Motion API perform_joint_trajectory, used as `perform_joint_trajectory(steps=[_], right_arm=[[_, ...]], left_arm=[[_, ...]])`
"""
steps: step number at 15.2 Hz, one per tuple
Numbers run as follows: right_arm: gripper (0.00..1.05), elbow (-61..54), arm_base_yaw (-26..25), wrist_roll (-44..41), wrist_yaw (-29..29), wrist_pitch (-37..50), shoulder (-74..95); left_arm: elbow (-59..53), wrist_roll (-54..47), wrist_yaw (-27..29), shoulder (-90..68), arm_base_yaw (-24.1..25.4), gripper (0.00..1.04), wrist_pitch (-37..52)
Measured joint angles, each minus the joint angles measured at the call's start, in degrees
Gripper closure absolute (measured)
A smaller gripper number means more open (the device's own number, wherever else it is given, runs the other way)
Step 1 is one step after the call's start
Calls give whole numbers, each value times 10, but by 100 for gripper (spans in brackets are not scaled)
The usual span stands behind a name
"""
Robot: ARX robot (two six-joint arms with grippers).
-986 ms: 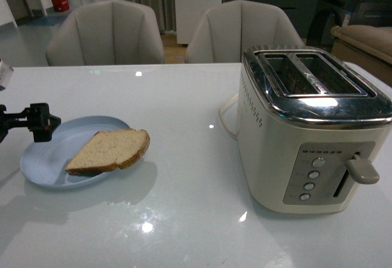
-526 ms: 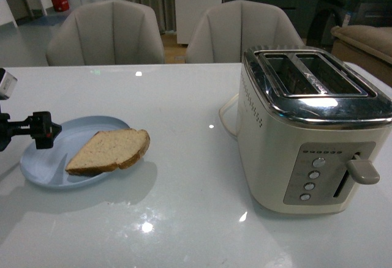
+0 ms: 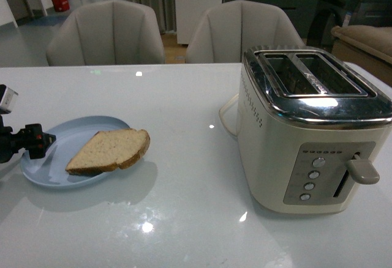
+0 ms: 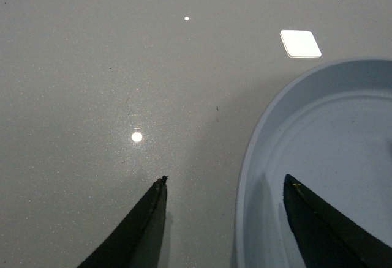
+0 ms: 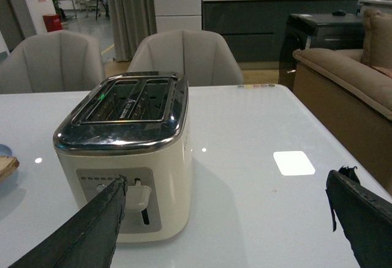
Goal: Left arm holds plate, right arm toasts bread
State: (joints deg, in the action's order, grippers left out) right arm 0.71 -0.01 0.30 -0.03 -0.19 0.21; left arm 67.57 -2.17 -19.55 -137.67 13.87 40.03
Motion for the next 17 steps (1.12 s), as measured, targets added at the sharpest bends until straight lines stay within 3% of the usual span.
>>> perform_joint_trajectory(steps=[2, 5, 17], right_arm=[[6, 0, 0, 0, 0, 0, 0], [6, 0, 0, 0, 0, 0, 0], [6, 0, 0, 0, 0, 0, 0]], left_arm=[[0, 7, -1, -6, -1, 74, 7], [0, 34, -4, -5, 0, 102, 20], [-148, 129, 7, 124, -32, 102, 16]])
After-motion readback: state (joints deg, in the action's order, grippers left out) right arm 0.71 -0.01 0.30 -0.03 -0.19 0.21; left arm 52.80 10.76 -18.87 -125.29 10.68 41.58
